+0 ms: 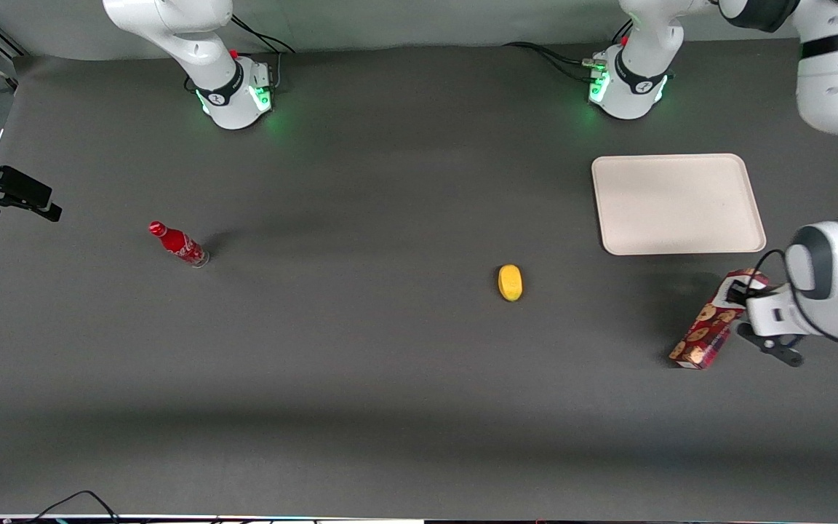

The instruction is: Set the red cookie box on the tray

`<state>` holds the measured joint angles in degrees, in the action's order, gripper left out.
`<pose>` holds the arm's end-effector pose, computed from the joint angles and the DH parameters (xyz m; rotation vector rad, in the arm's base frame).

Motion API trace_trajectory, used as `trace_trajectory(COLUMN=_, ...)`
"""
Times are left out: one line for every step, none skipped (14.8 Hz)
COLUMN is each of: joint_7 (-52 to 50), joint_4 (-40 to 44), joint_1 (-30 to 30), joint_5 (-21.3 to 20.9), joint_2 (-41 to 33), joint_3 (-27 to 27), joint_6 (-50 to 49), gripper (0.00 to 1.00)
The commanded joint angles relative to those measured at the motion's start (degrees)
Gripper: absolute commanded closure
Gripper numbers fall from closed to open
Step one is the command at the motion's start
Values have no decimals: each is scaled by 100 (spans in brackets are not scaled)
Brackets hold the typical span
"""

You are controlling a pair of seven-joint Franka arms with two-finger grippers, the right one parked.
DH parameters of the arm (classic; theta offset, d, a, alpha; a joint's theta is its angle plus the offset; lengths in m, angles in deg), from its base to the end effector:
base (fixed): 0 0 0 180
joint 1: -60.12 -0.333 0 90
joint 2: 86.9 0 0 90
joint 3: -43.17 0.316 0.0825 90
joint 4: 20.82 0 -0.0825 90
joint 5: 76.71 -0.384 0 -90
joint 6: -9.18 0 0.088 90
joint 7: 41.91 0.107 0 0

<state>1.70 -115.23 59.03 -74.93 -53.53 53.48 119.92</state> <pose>0.6399 0.1150 0.2584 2.9238 -0.8435 -0.4443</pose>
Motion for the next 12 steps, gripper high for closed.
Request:
trace_trajectory(joint_7=-755, joint_4=1132, joint_1=47, joint_5=209, joint_2=-392, joint_3=172, joint_6=-1508, gripper=100)
trace_trajectory(joint_7=-967, joint_4=1370, joint_1=47, joint_5=218, joint_2=-506, joint_3=190, joint_6=-1781, gripper=100)
trace_trajectory(joint_7=-1230, joint_4=1538, joint_1=39, joint_5=235, joint_2=-638, joint_3=234, joint_6=-2010, gripper=100)
trace_trajectory(joint_7=-1589, joint_4=1618, joint_1=56, joint_5=227, joint_2=-831, joint_3=313, joint_6=-2230, gripper=100)
trace_trajectory(joint_7=-2028, joint_4=1627, joint_1=56, joint_5=201, joint_2=-1076, joint_3=401, joint_6=-2467, gripper=100)
trace_trajectory(joint_7=-2346, joint_4=1592, joint_1=56, joint_5=131, joint_2=-1366, joint_3=506, joint_6=-2687, gripper=100)
trace_trajectory(joint_7=-2444, joint_4=1540, joint_1=56, joint_5=52, joint_2=-1569, joint_3=664, joint_6=-2941, gripper=100)
trace_trajectory(joint_7=-2480, joint_4=1304, joint_1=65, joint_5=-210, joint_2=-1815, joint_3=796, joint_6=-3179, gripper=100)
trace_trajectory(joint_7=-2550, joint_4=919, joint_1=74, joint_5=-535, joint_2=-2156, joint_3=849, joint_6=-3242, gripper=100)
trace_trajectory(joint_7=-2621, joint_4=402, joint_1=65, joint_5=-808, joint_2=-2560, joint_3=858, joint_6=-3164, gripper=100)
trace_trajectory(joint_7=-2769, joint_4=-143, joint_1=56, joint_5=-993, joint_2=-2938, joint_3=867, joint_6=-3016, gripper=100)
trace_trajectory(joint_7=-2945, joint_4=-766, joint_1=56, joint_5=-1073, joint_2=-3307, joint_3=954, joint_6=-2779, gripper=100)
